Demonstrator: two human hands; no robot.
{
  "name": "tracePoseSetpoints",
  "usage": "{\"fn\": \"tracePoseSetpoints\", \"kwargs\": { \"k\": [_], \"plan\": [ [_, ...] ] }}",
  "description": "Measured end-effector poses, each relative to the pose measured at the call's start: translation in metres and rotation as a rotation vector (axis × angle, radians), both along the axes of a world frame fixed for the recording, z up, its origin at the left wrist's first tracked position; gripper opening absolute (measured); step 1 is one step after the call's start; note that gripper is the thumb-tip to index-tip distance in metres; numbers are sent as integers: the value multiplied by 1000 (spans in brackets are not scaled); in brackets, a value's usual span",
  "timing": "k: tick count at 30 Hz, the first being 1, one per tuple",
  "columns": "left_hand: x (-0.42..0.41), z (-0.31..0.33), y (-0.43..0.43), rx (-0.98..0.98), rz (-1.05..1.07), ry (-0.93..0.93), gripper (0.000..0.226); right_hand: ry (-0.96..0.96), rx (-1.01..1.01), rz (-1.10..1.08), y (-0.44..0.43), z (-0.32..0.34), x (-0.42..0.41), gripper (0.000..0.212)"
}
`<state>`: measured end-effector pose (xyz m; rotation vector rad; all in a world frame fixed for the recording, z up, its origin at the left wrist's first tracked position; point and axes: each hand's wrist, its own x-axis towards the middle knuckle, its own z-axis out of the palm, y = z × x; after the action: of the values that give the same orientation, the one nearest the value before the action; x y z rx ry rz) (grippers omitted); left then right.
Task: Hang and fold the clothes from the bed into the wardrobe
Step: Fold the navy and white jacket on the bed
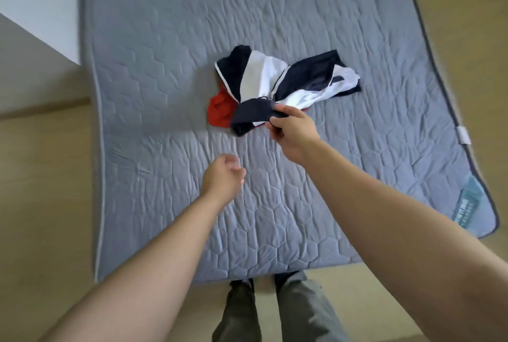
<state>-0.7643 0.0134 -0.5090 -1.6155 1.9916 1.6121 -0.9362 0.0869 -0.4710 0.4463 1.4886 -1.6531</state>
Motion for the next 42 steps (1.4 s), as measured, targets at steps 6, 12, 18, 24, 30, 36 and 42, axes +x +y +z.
{"fn": "tracePoseSetpoints", "kwargs": {
  "k": [6,12,18,24,30,36,42],
  "plan": [
    [-9,105,0,-188,-150,72,73,125,-171,89,22,166,33,22],
    [-8,181,19,-323,-513,72,83,432,-241,141,36,289,71,19],
    [26,210,10,-422,-389,24,35,798,-136,159,43,360,105,39],
    [55,264,-47,-475,-226,6,24,1183,270,106,50,377,117,41],
    [77,344,-82,-696,-123,284,10,1404,479,134,48,375,123,17],
    [109,381,-91,-665,-35,356,32,1514,787,270,32,375,135,43],
    [149,386,-115,-892,65,383,40,1521,821,496,12,374,138,10]
  ]
}}
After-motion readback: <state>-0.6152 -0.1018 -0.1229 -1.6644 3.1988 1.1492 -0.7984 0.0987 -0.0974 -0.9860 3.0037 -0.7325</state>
